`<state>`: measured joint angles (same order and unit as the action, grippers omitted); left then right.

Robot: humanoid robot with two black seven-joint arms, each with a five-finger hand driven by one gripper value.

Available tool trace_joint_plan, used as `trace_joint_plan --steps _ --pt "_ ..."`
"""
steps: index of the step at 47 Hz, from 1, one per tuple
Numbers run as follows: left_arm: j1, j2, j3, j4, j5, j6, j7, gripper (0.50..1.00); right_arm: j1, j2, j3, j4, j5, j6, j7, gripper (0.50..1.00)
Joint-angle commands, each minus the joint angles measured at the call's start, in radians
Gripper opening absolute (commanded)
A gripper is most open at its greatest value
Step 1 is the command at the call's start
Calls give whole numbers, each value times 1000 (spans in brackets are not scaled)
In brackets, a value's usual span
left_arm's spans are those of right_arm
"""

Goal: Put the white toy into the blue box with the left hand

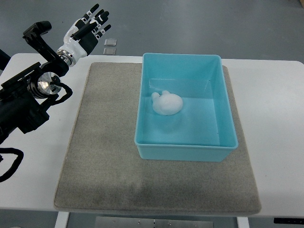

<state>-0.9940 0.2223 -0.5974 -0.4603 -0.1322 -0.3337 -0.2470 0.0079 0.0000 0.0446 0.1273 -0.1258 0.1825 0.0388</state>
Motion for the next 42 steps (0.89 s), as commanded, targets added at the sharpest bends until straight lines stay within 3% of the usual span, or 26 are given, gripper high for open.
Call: trace_joint_plan --steps 1,22,29,42 --pt "2 0 1 0 -1 1 0 994 0 0 0 0 0 0 0 936" --pt "29 0 4 -1 10 5 -1 992 0 0 1 2 0 17 1 936" --pt "29 -4 4 0 10 7 -1 992 -5 0 -2 100 -9 38 0 936" --pt "26 -11 2 0 8 10 -1 992 -6 0 -2 81 0 28 0 936"
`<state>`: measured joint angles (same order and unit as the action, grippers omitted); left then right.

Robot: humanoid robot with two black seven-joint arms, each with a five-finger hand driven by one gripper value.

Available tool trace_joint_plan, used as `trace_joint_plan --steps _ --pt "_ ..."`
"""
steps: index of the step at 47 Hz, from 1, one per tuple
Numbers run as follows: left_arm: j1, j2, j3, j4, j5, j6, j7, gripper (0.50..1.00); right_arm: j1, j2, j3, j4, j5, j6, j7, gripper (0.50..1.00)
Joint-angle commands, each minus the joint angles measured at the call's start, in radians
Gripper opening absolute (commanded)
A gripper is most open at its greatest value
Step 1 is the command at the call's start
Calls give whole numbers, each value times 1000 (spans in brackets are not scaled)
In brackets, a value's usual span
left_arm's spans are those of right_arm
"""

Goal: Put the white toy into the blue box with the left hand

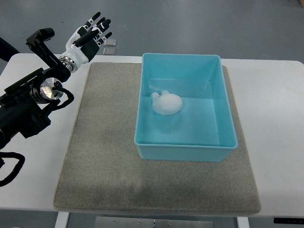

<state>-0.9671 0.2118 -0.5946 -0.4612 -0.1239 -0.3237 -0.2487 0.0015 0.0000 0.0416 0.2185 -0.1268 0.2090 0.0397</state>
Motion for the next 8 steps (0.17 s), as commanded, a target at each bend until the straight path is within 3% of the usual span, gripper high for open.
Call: trace_joint_plan --steps 1,8 --pt "-1 0 -1 1 0 0 0 992 0 0 1 -11 1 1 -1 936" --pt "-2 0 -1 1 0 0 0 992 0 0 1 -13 -4 9 -7 936"
